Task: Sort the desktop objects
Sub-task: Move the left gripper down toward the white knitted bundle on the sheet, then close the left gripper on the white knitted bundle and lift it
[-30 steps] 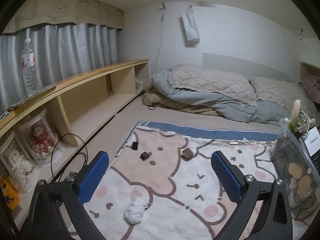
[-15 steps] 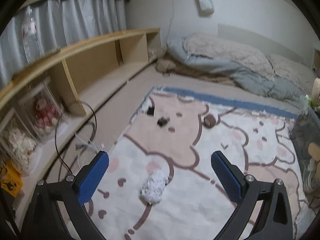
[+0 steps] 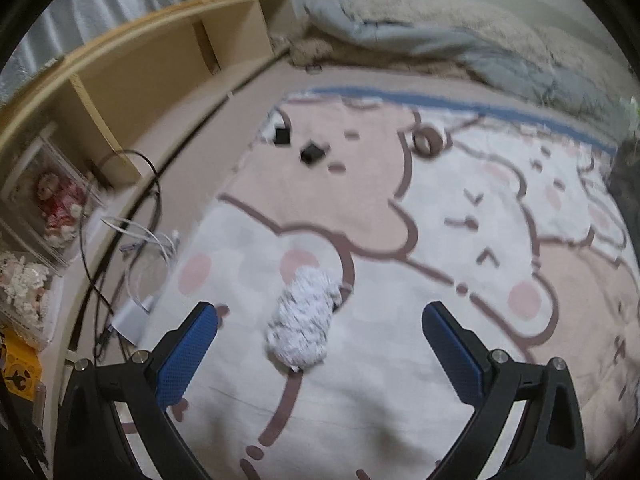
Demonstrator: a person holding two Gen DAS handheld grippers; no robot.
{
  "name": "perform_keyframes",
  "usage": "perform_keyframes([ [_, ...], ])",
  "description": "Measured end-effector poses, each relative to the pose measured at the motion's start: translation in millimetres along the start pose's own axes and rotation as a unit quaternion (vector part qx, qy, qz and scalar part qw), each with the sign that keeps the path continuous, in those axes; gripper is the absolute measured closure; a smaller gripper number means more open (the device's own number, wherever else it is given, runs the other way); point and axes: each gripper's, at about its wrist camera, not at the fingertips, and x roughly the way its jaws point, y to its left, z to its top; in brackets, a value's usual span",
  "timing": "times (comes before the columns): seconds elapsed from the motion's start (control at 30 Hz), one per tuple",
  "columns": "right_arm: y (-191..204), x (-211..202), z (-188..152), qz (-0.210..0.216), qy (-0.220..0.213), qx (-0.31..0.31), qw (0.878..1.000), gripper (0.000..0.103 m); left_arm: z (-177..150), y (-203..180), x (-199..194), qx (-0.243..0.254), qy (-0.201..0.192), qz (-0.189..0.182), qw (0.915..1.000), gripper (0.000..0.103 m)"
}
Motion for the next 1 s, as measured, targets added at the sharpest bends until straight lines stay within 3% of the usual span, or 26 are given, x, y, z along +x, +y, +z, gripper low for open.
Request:
perform_keyframes([
  [0.13,9.6,22.9,-16.1,0.026,0.047,0.005,0.999,0.0,-8.8,-2.7,18.1,0.005,0.025,0.002,0.9997,0.0],
  [0.53,35.4,84.5,-71.9,0.028,0.167,-0.05,0.984,0.0,-37.9,2.6,65.0,0.018,0.087,0.001,0.996,0.0],
  [0.83,47.3,107.6,-100.0,0.038,0.215,-0.08,0.973,0.0,-50.1,20.0,75.4,-0.022,0.121,-0.062,0.9905,0.0],
  [0.9,47.5,113.2,-105.5,0.042,0.232,-0.088,0.968,0.0,-46.6,26.0,73.6,-0.047,0.13,-0.087,0.9866,0.0],
  [1.0,46.3,117.4,-113.3,0.049,0.248,-0.093,0.963,0.0,-42.2,37.5,70.3,-0.107,0.138,-0.142,0.9744,0.0],
])
